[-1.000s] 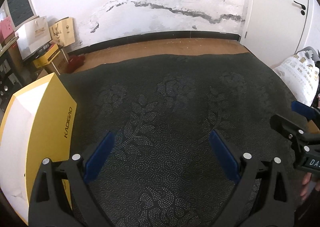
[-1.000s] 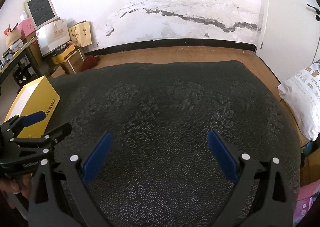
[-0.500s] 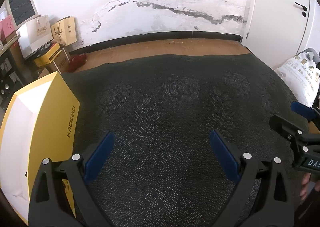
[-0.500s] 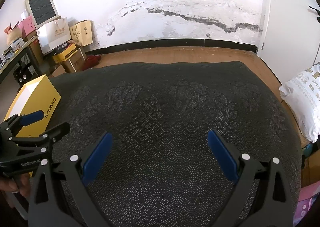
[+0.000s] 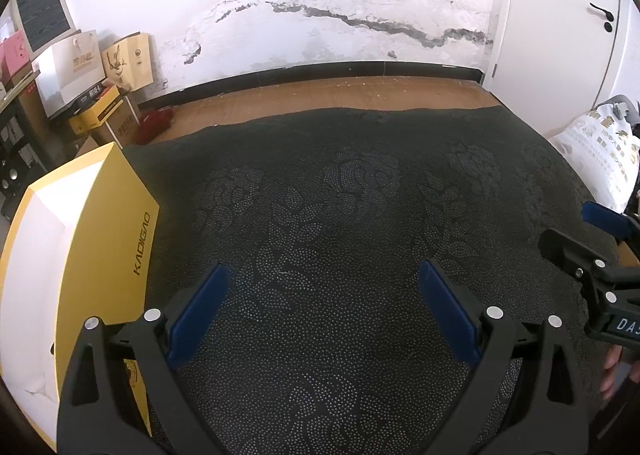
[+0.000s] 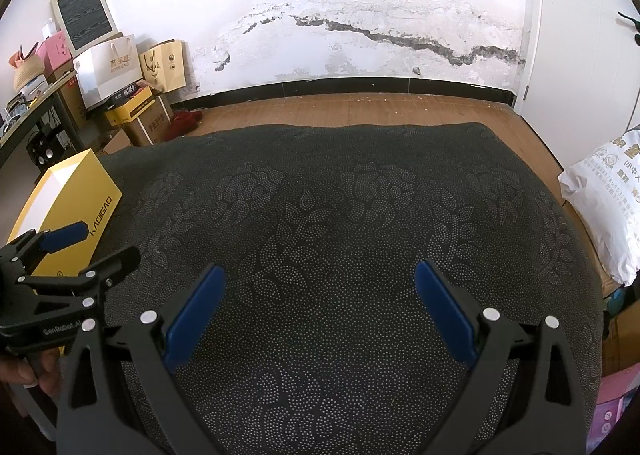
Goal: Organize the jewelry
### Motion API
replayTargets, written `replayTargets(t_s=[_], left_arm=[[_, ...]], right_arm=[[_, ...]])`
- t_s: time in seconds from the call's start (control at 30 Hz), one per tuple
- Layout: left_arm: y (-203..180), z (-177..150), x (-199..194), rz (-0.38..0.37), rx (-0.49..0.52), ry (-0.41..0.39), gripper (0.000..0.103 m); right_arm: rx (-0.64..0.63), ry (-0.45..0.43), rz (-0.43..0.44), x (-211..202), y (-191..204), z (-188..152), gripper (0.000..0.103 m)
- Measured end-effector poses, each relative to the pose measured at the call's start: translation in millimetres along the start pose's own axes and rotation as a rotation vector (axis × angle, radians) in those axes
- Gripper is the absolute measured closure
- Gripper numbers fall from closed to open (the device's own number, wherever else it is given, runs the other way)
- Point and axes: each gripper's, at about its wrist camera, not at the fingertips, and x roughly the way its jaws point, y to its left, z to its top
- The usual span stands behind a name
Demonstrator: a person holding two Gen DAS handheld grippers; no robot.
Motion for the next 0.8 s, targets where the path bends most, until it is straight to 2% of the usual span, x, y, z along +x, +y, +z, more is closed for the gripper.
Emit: replayTargets(t_s=[0.8], left_arm=[[-1.6, -1.6, 1.2, 0.001, 0.003, 0.001, 0.010]], right_arm=[[-0.002, -0.002, 0.000, 0.0, -1.8, -0.4, 0.010]])
